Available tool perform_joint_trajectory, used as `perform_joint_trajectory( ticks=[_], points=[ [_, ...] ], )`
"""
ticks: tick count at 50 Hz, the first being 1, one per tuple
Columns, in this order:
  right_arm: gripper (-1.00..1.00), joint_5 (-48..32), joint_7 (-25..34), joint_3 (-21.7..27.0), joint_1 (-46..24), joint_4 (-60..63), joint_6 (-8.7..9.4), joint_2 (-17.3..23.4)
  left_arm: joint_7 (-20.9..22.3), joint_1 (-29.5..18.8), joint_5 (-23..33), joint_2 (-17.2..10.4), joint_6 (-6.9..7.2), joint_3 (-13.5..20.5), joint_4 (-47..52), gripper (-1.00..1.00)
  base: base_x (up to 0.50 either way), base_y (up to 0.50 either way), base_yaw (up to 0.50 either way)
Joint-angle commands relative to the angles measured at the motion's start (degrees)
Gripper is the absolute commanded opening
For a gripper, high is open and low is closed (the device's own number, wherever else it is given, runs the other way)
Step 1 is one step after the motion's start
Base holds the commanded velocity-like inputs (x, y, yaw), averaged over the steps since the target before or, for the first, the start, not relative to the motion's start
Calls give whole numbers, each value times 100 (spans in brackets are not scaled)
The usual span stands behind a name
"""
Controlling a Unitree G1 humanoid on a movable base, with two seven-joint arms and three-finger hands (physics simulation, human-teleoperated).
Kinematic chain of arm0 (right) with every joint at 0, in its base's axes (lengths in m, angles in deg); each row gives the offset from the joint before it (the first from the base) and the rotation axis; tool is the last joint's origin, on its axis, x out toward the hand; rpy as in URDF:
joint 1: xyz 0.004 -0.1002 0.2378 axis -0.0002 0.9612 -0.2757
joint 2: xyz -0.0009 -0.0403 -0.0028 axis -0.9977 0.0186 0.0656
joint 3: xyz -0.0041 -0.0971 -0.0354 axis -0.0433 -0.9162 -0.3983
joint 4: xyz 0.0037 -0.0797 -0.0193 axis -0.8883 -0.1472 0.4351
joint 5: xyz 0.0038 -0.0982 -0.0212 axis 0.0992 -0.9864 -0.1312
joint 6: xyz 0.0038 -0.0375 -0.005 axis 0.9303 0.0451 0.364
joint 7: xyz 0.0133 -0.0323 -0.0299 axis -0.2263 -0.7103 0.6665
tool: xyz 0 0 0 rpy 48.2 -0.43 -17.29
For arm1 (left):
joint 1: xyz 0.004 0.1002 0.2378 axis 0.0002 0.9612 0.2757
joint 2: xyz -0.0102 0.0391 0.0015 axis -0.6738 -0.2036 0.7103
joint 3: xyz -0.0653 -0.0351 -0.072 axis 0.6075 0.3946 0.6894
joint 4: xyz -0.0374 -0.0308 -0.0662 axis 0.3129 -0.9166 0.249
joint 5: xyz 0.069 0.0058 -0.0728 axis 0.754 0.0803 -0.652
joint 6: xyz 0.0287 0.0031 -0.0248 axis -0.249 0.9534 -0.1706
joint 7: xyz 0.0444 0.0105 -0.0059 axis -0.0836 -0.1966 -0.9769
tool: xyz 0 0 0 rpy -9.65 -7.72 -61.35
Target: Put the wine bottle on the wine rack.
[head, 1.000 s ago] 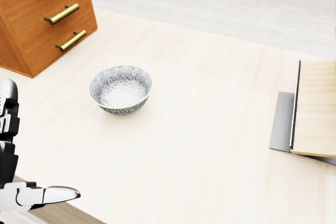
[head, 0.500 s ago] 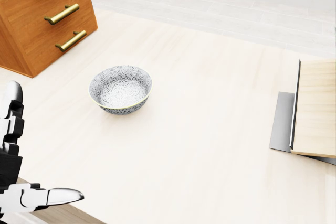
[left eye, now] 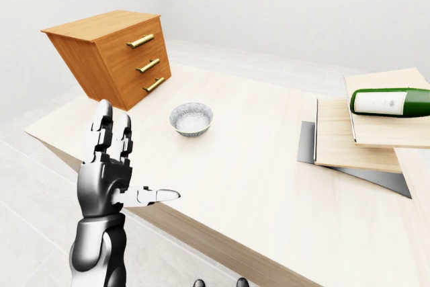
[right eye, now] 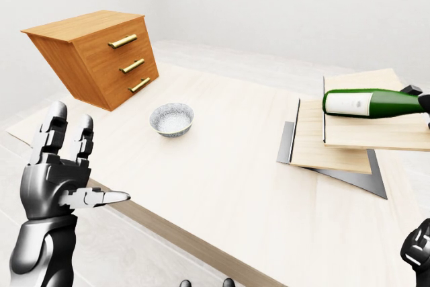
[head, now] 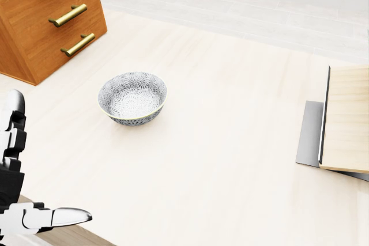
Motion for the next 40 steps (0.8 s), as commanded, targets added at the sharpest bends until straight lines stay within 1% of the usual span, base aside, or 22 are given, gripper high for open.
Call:
perform_joint_trajectory(
  ticks=[1, 14, 28, 40],
  points=[
    [100, -240, -178, -253, 166, -298, 0, -53, 16, 2, -13, 0, 0, 28, -18, 100, 0, 0, 0],
    [100, -207, -316, -188, 288, -322, 0, 110, 30, 29, 2, 10, 0, 33, -49, 100, 0, 0, 0],
    [100, -91, -160, -31, 780, -372, 0, 383, 26, 1, 16, 7, 0, 19, -166, 100, 0, 0, 0],
    [100, 50, -109, 37, 938, -333, 0, 574, 11, 2, 15, 2, 0, 2, -111, 100, 0, 0, 0]
  ],
)
